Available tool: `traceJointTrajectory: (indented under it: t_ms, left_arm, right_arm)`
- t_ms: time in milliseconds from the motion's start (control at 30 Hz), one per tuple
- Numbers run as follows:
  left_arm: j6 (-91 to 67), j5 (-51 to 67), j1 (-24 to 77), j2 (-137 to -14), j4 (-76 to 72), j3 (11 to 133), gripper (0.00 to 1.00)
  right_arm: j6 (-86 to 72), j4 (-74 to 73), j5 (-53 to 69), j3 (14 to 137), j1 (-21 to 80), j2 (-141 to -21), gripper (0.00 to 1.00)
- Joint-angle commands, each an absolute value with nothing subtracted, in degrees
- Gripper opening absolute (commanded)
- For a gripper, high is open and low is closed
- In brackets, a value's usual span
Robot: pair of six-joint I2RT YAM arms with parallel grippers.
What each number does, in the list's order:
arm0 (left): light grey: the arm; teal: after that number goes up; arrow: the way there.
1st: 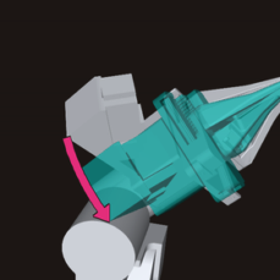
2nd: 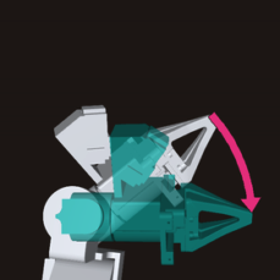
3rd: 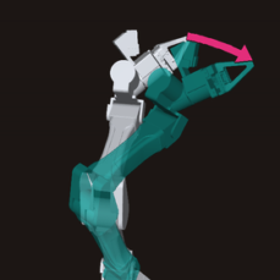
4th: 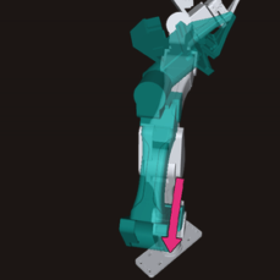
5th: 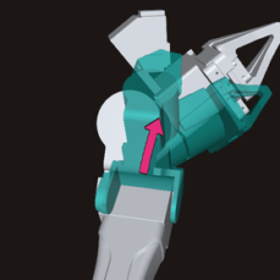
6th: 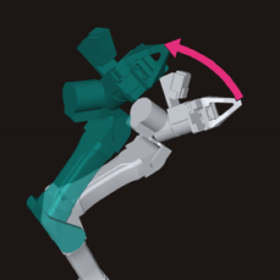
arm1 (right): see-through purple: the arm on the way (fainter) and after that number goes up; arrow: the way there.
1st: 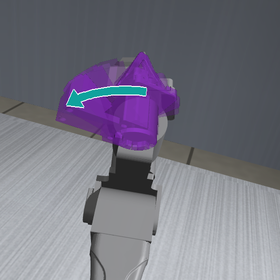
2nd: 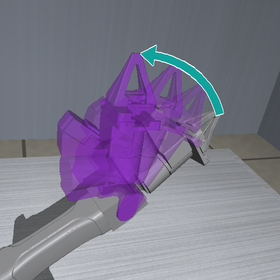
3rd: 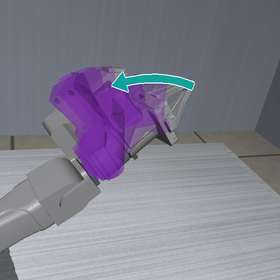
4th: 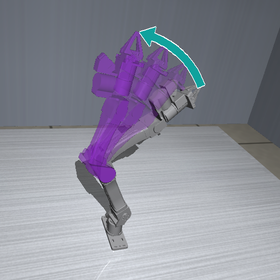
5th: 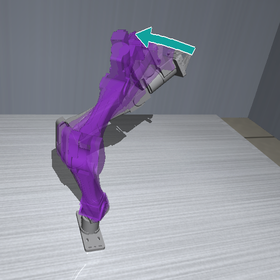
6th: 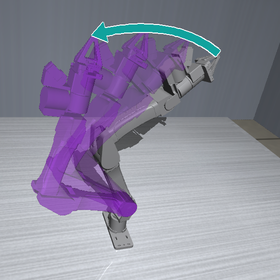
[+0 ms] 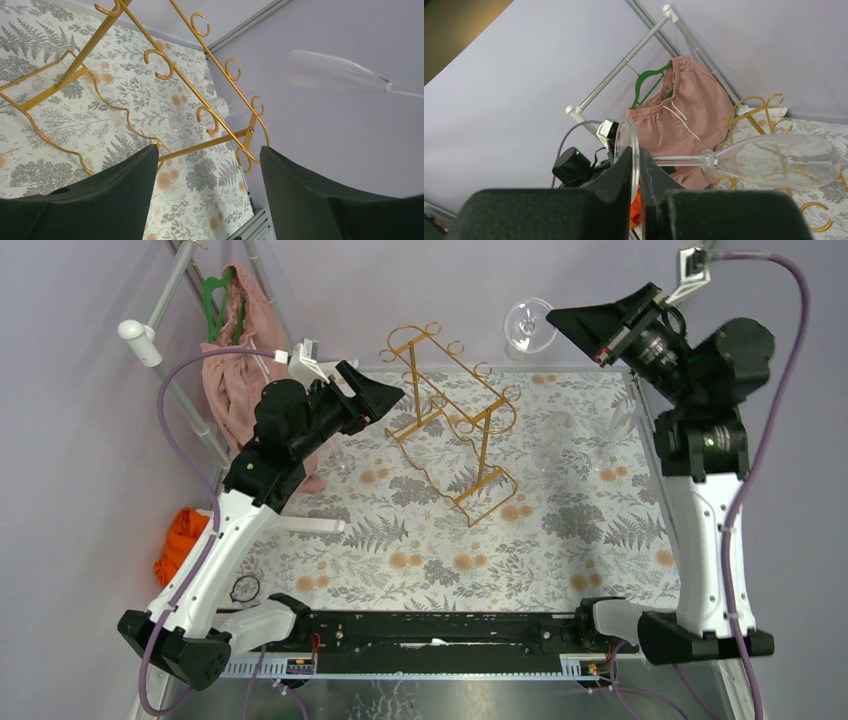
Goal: Take the wine glass off the wine glass rack
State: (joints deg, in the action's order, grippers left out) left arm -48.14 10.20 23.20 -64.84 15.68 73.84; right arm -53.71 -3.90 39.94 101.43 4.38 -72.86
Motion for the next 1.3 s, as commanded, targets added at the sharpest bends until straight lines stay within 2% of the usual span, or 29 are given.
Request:
traceJointTrajectory:
  t_ms: [0, 500, 767, 933, 1267]
  left_arm:
    - [-48.7, 11.2, 23.2, -63.0, 11.7, 72.3, 0.82]
    - [-48.5, 13.3, 24.7, -59.6, 6.7, 69.9, 0.82]
    - [-46.4, 20.8, 25.7, -59.7, -1.1, 70.2, 0.83]
    - [-46.5, 27.4, 25.8, -59.8, -10.4, 68.2, 0.83]
    - [-57.9, 43.7, 25.8, -65.3, -45.8, 61.1, 0.84]
  right_arm:
    - [-48.0, -7.9, 39.5, 101.2, 4.3, -65.2, 0.0]
    - [-43.3, -17.3, 38.8, 101.1, 4.3, -51.5, 0.0]
    - [-47.2, -13.8, 42.6, 99.1, 4.3, -49.0, 0.0]
    - [-51.1, -7.3, 45.5, 95.6, 4.3, -47.7, 0.0]
    - [-56.2, -0.6, 49.0, 96.1, 4.3, -46.6, 0.0]
